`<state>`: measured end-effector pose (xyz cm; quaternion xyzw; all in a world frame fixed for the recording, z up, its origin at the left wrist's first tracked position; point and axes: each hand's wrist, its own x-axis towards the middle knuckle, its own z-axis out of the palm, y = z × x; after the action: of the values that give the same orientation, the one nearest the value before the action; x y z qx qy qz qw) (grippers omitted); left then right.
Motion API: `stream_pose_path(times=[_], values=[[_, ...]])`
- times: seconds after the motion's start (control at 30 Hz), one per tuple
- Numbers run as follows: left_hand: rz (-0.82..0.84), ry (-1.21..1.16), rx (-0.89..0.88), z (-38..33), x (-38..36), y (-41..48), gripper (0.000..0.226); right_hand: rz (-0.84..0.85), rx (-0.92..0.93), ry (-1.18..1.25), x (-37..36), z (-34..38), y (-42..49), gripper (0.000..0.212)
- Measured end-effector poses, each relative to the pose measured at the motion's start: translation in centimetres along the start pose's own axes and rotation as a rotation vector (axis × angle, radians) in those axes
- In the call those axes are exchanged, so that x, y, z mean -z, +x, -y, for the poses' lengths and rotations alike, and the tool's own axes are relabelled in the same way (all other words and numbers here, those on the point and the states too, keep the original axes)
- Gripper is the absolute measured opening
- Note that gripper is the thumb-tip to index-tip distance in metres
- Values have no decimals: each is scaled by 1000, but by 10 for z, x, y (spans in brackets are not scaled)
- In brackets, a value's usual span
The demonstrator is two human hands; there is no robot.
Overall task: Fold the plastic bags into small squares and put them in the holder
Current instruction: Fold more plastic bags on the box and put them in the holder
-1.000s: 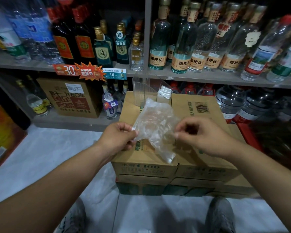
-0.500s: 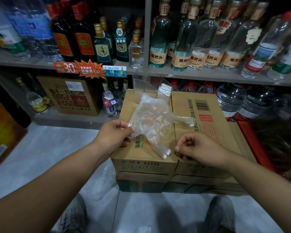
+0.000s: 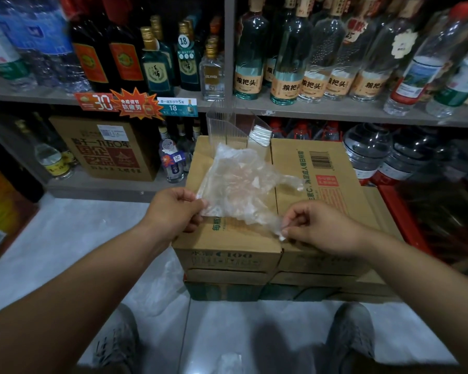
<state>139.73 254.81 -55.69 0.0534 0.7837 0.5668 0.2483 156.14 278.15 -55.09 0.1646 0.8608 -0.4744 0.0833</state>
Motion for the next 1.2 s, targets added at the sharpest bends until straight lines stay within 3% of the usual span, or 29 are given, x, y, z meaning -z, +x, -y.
stream_pose_path(times=[0.2, 0.37, 0.53, 0.63, 0.8, 1.0, 1.2], values=[[-34, 75, 18, 6, 12, 6, 18, -24, -267, 119, 38, -8, -1, 20], [-36, 191, 34, 10, 18, 8, 16, -46, -370, -56, 55, -16, 3, 10], [21, 443, 31, 7, 21, 5, 5, 17, -399, -240, 60, -11, 3, 14], [8, 546, 7, -4, 22, 9, 16, -20, -386, -282, 67, -1, 7, 26], [-39, 311, -65, -17, 10, 35, 28, -355, -323, 61, 63, 12, 33, 40], [-37, 176, -58, -19, -12, 65, 19, -534, -368, 433, 43, 19, 73, 50], [-31, 132, -70, -17, -27, 77, 19, -549, -309, 502, 37, 12, 90, 8]])
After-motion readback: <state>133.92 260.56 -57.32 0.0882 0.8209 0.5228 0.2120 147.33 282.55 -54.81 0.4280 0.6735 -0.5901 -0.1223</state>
